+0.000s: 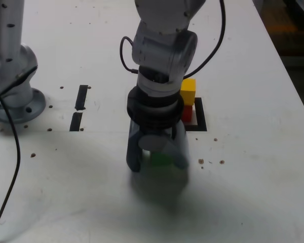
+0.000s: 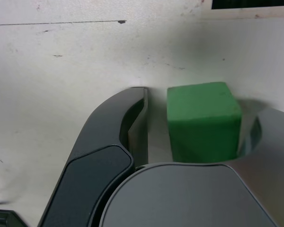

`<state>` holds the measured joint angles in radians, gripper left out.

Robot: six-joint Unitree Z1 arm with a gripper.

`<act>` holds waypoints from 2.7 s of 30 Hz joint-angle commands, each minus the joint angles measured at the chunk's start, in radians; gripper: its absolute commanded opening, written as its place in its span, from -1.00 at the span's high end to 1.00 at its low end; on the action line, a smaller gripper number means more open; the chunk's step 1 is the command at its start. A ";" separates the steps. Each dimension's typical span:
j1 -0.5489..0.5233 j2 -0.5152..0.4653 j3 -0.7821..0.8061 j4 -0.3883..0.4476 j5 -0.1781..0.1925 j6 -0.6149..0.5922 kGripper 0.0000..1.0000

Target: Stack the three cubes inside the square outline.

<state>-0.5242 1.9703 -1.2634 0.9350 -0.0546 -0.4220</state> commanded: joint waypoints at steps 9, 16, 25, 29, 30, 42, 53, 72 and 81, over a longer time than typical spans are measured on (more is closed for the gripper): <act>0.001 0.005 -0.022 -0.016 0.035 0.002 0.41; 0.000 -0.008 -0.019 0.000 0.043 -0.006 0.60; -0.032 -0.107 -0.024 0.185 0.053 -0.106 0.62; -0.034 -0.157 -0.052 0.274 0.061 -0.129 0.62; -0.034 -0.169 -0.064 0.298 0.066 -0.131 0.62; 0.056 -0.261 -0.201 0.472 0.133 -0.071 0.62; 0.189 -0.210 -0.363 0.538 0.131 0.103 0.62; 0.281 -0.105 -0.468 0.525 0.087 0.258 0.62; 0.304 -0.061 -0.465 0.474 0.074 0.297 0.62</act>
<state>-0.2278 1.9028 -1.7291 1.4160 0.0215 -0.1325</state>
